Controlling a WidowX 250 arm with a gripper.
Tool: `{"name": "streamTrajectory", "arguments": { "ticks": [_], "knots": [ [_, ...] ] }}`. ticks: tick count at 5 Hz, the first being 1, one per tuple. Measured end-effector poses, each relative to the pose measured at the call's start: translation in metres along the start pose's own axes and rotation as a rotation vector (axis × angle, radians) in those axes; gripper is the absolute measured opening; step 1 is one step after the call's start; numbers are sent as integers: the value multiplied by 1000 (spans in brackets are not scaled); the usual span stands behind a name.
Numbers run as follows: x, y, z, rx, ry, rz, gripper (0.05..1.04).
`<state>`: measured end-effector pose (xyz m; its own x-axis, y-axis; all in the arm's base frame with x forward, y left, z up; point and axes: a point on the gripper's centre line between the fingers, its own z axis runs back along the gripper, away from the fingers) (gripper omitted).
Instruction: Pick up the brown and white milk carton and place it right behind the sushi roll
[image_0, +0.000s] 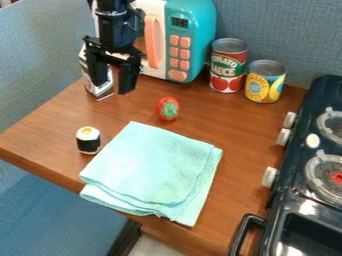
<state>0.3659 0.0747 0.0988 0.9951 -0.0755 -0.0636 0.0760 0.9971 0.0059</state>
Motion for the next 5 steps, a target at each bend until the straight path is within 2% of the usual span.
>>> {"name": "streamTrajectory", "arguments": {
  "ticks": [1, 2, 3, 4, 5],
  "knots": [
    [-2, -1, -15, -11, 41, -4, 989],
    [-2, 8, -4, -21, 53, -126, 989],
    [-7, 30, -2, 13, 62, -211, 989],
    [-8, 37, 10, 49, 62, -317, 989],
    [-11, 54, 25, 62, 33, -323, 989]
  ]
}}
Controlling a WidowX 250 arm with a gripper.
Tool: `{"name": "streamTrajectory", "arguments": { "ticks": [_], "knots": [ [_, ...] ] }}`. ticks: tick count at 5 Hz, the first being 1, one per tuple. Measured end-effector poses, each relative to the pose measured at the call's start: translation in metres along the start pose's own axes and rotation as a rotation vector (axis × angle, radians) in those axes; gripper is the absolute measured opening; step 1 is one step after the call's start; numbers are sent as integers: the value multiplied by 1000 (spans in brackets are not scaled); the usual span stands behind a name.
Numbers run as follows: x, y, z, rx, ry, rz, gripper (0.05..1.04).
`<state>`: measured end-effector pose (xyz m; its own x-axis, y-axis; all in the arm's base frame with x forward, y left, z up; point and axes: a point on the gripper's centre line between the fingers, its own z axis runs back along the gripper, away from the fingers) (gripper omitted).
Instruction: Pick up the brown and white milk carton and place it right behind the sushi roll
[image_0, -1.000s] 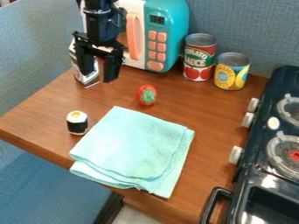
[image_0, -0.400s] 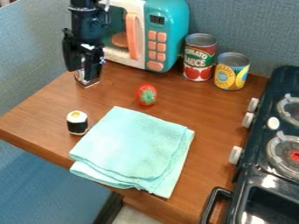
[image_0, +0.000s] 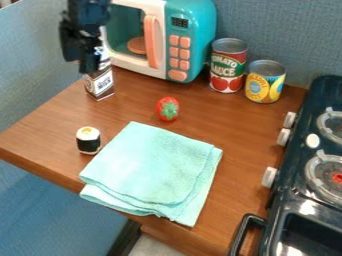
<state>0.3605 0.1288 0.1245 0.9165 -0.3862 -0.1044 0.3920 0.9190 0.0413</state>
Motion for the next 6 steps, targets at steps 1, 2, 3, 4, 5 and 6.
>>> {"name": "streamTrajectory", "arguments": {
  "ticks": [1, 2, 3, 4, 5, 6],
  "knots": [
    [-9, 21, 16, -7, -62, 22, 989],
    [-5, 47, 22, -46, -107, 62, 989],
    [3, 67, 23, -33, -104, 77, 988],
    [9, 73, 23, -31, -104, 78, 988],
    [10, 74, 18, -26, -103, 75, 989],
    [13, 67, 2, -50, -78, 62, 989]
  ]
}}
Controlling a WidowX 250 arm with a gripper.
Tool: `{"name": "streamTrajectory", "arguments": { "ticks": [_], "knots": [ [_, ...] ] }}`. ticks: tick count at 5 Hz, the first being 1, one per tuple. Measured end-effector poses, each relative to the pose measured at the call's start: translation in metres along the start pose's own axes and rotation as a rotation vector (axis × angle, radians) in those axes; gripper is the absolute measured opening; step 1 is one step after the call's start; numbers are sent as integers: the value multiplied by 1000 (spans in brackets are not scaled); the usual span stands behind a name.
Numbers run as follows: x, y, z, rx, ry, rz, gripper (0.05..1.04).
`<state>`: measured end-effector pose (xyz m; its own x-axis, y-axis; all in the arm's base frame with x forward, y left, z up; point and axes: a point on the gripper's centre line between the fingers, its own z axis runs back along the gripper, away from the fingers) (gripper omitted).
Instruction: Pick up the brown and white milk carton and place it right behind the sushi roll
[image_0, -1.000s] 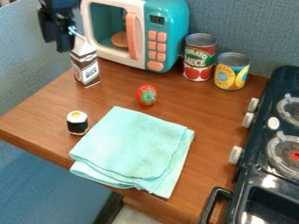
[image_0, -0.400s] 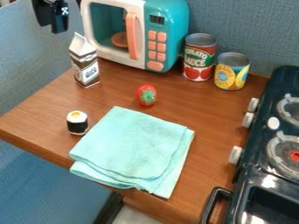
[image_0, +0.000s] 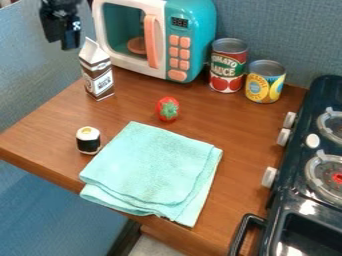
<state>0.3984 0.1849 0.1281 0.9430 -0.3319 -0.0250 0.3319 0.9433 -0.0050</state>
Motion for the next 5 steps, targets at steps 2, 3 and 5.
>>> {"name": "streamTrajectory", "arguments": {
  "ticks": [2, 3, 5],
  "knots": [
    [18, -21, -9, -9, 1, -34, 989],
    [20, -18, 4, 17, -11, -27, 989],
    [32, -9, 5, 54, 23, -7, 989]
  ]
}}
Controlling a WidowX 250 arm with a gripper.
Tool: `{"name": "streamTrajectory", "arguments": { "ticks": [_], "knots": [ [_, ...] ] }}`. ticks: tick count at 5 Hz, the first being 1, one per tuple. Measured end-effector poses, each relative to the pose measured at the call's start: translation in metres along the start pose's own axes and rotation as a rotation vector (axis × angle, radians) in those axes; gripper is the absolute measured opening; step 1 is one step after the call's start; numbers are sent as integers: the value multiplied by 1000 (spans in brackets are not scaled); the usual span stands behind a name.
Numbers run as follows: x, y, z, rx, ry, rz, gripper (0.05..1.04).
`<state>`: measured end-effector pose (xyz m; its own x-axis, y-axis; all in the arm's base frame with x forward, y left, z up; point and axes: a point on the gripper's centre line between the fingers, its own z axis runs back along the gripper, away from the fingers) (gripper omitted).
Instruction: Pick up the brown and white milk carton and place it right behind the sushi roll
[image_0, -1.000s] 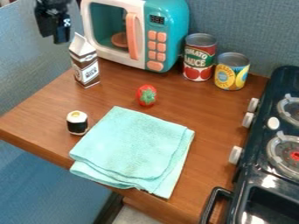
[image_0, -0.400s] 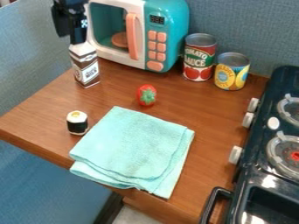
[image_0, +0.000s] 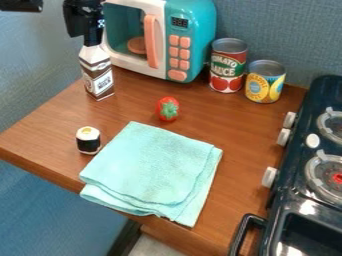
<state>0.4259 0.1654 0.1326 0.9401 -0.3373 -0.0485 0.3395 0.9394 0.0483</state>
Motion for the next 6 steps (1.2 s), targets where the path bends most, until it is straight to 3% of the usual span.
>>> {"name": "streamTrajectory", "arguments": {
  "ticks": [3, 6],
  "knots": [
    [4, -2, -5, -3, 13, 21, 989],
    [13, 0, -36, -58, 63, 52, 989]
  ]
}}
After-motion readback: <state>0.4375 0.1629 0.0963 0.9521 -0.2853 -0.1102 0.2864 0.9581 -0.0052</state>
